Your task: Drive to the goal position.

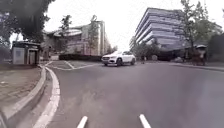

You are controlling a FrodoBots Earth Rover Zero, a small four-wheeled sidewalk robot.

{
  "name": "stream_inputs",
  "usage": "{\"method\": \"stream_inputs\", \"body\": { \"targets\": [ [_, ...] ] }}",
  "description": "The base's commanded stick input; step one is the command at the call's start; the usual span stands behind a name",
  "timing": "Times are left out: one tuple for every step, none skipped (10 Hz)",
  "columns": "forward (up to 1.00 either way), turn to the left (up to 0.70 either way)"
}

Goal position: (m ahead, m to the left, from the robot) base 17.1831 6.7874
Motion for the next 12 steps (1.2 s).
{"method": "stream_inputs", "body": {
  "targets": [
    [0.70,0.14],
    [0.70,0.14],
    [0.70,0.14],
    [0.70,0.01],
    [0.70,0.00],
    [0.70,0.00],
    [0.70,0.00],
    [0.70,0.00],
    [0.70,0.00],
    [0.70,0.00],
    [0.70,0.00],
    [0.70,0.14]
  ]
}}
